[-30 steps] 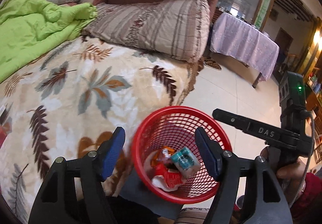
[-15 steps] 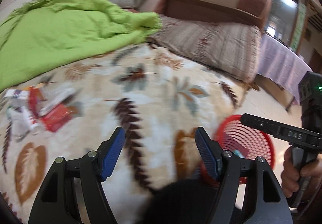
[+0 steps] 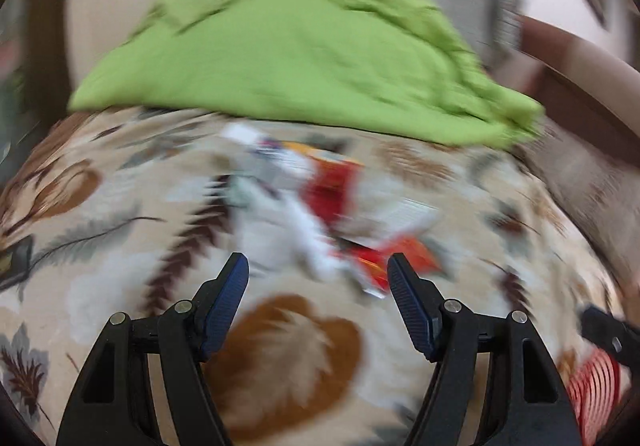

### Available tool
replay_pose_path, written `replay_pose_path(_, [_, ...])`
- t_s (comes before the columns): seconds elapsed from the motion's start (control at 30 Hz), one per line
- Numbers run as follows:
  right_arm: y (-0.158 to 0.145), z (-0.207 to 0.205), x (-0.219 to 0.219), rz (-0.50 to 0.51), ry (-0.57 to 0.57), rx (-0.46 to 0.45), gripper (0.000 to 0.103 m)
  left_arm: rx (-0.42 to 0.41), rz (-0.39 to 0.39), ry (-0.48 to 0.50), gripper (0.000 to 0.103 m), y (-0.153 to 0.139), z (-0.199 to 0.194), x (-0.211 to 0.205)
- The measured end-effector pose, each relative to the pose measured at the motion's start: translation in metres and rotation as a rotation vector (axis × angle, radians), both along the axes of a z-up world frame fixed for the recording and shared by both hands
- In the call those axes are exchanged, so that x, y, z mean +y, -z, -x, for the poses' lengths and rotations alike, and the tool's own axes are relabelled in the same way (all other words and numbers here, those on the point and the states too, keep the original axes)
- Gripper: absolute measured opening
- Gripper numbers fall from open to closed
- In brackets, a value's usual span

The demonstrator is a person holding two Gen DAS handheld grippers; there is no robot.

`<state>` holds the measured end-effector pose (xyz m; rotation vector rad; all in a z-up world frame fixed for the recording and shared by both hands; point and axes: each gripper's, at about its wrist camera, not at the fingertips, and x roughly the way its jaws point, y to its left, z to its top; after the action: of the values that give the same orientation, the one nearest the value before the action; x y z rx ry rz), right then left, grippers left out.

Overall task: Collect trash
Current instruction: 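Grasp the white sock with the left tool while the right tool grasps the white spray bottle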

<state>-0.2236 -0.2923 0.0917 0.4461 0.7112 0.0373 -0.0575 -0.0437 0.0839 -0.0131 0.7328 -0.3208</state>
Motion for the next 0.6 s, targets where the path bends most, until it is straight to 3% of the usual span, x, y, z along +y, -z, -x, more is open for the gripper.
replay_pose_path(0.1, [0.0, -0.028, 0.018, 0.006, -0.035, 0.002, 0.052, 0.055, 0.018, -0.074, 0.071, 0.019, -0.04, 0.016])
replay_pose_path(0.27, [0.011, -0.057, 0.037, -0.046, -0.06, 0.022, 0.052, 0.17, 0.109, -0.088, 0.071, 0.054, -0.087, 0.024])
replay_pose_path(0.37, [0.018, -0.066, 0.045, -0.035, -0.069, 0.034, 0.052, 0.243, 0.147, -0.068, 0.058, 0.071, -0.102, 0.021])
replay_pose_path(0.43, [0.02, -0.071, 0.047, -0.026, -0.074, 0.042, 0.052, 0.243, 0.16, -0.064, 0.053, 0.076, -0.108, 0.021])
replay_pose_path(0.47, [0.02, -0.074, 0.048, -0.025, -0.077, 0.043, 0.052, 0.234, 0.148, -0.059, 0.036, 0.073, -0.109, 0.021])
replay_pose_path(0.57, [0.021, -0.086, 0.052, -0.026, -0.081, 0.053, 0.052, 0.237, 0.199, -0.073, 0.033, 0.065, -0.108, 0.035])
replay_pose_path(0.6, [0.02, -0.093, 0.055, -0.029, -0.091, 0.052, 0.052, 0.219, 0.183, -0.089, 0.033, 0.062, -0.107, 0.039])
